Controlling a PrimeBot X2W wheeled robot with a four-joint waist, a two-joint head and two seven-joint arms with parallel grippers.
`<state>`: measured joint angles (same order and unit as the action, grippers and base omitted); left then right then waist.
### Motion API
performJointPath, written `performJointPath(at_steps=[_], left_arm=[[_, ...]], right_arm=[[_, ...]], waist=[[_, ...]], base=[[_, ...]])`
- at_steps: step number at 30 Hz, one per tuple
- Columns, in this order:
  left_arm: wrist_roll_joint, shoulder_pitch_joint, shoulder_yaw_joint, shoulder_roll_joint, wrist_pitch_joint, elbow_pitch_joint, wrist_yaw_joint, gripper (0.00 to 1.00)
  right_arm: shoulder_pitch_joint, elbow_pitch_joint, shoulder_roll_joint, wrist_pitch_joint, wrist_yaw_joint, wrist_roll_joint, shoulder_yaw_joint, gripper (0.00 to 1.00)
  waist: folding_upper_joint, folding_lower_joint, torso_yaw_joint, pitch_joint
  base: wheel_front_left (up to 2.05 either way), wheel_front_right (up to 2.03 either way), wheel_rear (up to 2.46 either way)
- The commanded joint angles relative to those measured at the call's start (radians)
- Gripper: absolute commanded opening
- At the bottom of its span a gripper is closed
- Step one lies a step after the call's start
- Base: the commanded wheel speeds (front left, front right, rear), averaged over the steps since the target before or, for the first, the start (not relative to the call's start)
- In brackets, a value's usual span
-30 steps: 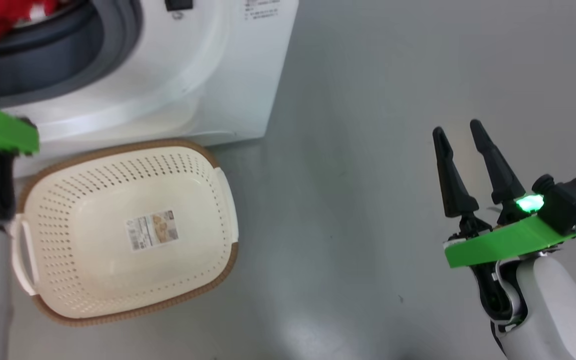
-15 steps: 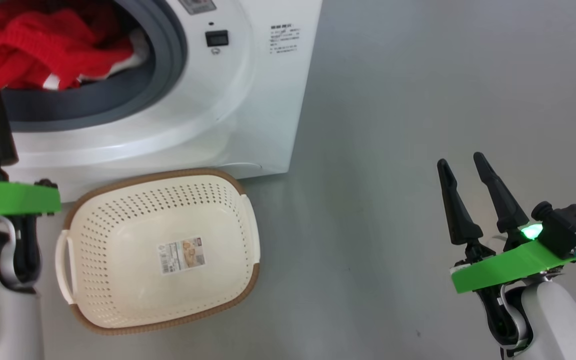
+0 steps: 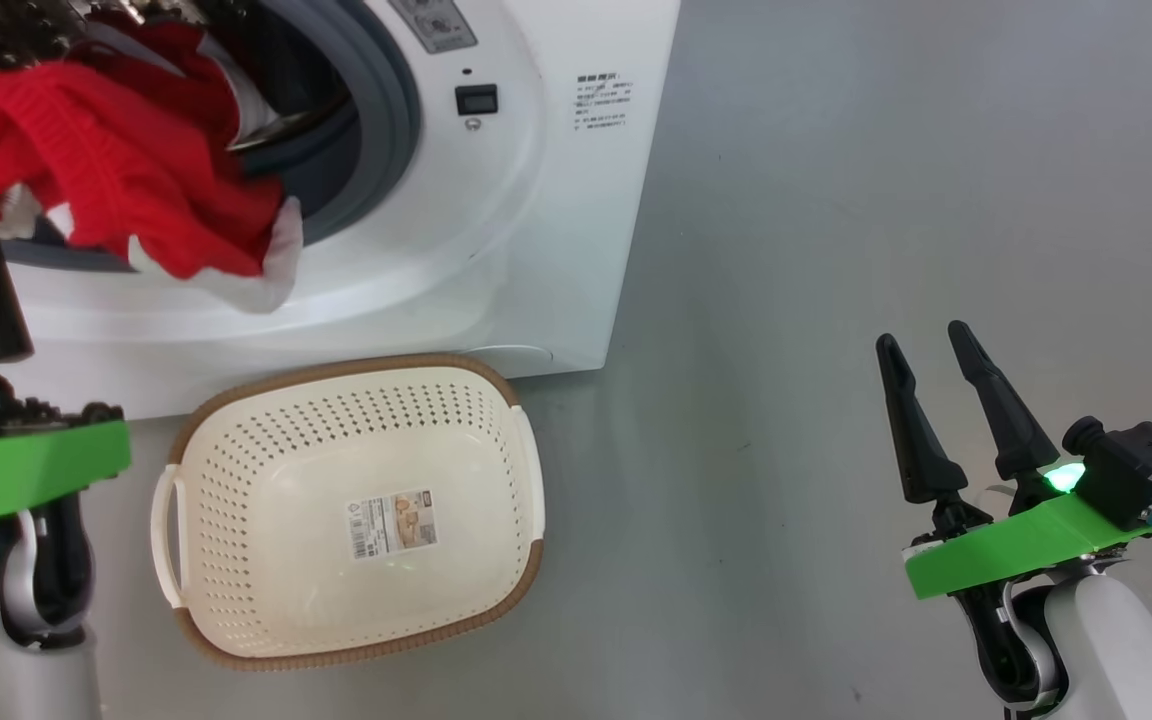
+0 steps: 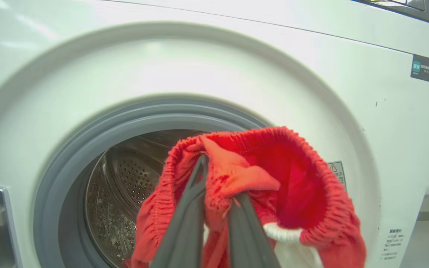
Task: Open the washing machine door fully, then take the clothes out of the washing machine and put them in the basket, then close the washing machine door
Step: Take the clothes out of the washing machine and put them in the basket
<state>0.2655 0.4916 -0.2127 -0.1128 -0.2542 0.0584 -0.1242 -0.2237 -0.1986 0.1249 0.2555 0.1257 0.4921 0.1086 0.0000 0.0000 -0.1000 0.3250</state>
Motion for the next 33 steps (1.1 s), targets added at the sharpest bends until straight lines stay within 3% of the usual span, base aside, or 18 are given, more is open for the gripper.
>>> performJointPath(at_steps=[1, 9, 18, 27, 33], left_arm=[[0.004, -0.016, -0.026, -0.029, -0.008, -0.056, -0.006, 0.0], [0.01, -0.052, -0.017, -0.016, -0.008, -0.166, -0.006, 0.0], [0.026, -0.104, -0.005, 0.007, -0.008, -0.117, -0.006, 0.0], [0.048, -0.189, -0.006, 0.056, -0.008, 0.027, -0.006, 0.0], [0.043, -0.147, 0.018, 0.061, -0.008, 0.178, -0.006, 0.0]], right_arm=[[0.019, 0.021, 0.011, 0.006, 0.005, -0.002, 0.015, 1.0], [0.018, 0.026, 0.012, 0.006, 0.005, -0.001, 0.016, 1.0], [-0.002, 0.03, 0.012, 0.006, 0.005, 0.003, 0.022, 1.0], [-0.03, 0.038, 0.007, 0.006, 0.005, 0.005, 0.022, 1.0], [-0.063, 0.047, 0.002, 0.006, 0.005, 0.006, 0.018, 1.0]], waist=[[0.0, 0.0, 0.002, -0.002], [0.0, 0.0, 0.005, 0.004], [0.0, 0.0, -0.005, 0.038], [0.0, 0.0, -0.024, 0.107], [0.0, 0.0, -0.031, 0.177]], base=[[0.0, 0.0, 0.0], [0.0, 0.0, 0.0], [0.0, 0.0, 0.0], [0.0, 0.0, 0.0], [0.0, 0.0, 0.0]])
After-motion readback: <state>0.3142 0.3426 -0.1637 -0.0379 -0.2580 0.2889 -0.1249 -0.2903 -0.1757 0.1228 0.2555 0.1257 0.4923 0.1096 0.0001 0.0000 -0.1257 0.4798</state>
